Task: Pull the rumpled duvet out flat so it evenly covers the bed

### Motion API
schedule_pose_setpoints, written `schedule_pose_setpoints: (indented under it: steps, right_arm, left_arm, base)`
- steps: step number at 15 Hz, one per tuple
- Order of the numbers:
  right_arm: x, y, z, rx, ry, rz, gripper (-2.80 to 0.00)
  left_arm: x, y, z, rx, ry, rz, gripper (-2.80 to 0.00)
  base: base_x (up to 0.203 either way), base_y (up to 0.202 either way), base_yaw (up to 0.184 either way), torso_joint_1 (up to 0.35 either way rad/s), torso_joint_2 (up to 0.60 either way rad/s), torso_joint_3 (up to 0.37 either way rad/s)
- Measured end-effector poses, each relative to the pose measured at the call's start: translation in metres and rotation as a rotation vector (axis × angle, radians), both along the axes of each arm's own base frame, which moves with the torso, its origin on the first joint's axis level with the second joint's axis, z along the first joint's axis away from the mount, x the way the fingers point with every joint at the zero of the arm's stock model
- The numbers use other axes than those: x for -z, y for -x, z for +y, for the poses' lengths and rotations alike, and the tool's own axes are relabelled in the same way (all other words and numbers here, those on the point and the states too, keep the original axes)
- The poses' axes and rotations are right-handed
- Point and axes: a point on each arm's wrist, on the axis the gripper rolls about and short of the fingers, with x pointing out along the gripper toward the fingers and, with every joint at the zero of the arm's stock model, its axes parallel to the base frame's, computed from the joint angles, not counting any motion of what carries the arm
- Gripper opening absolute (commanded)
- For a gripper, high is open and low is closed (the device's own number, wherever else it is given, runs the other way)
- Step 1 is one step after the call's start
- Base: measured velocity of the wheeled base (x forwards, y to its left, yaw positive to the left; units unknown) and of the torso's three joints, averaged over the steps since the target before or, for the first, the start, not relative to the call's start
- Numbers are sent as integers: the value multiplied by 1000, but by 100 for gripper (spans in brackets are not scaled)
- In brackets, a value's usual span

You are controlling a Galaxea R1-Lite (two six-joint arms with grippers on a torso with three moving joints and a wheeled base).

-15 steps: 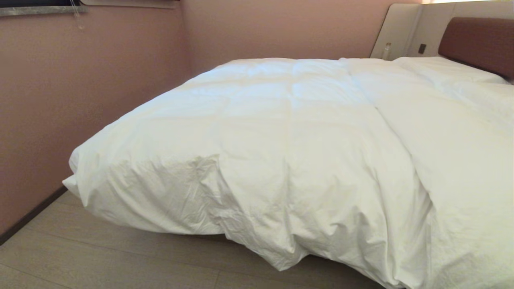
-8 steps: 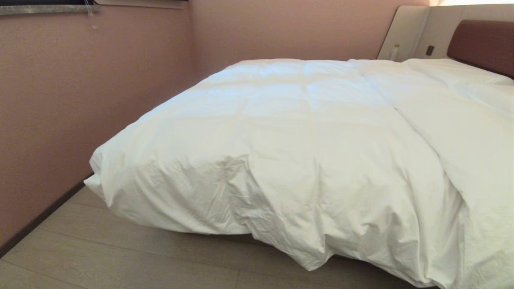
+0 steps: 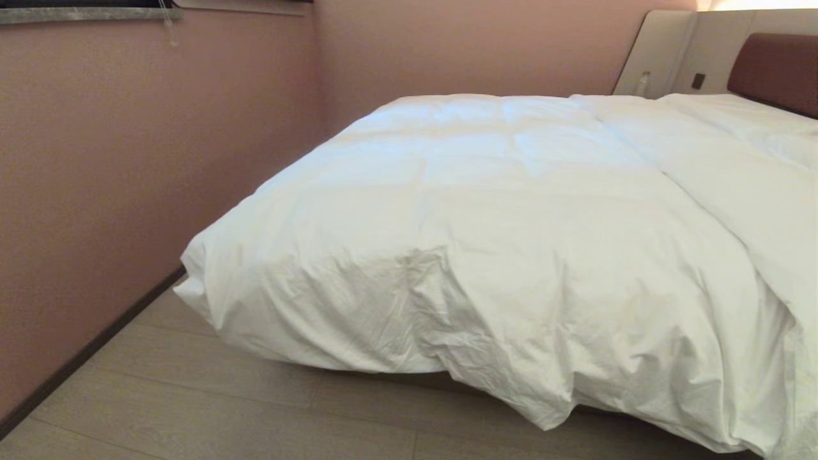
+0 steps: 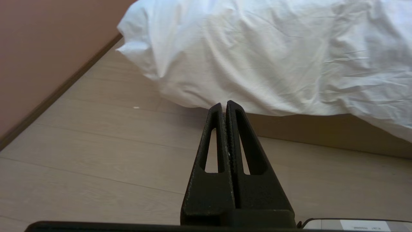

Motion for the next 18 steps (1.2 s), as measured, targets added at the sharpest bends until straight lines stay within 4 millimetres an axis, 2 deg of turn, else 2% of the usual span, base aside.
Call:
schedule_pose_setpoints:
  steps: [18]
  right_arm:
    - [0,0,0,-1,2,-2,-280]
  left_arm:
    - [0,0,0,0,-2,0,-280]
  base:
    - [0,194,-1,2,2,2]
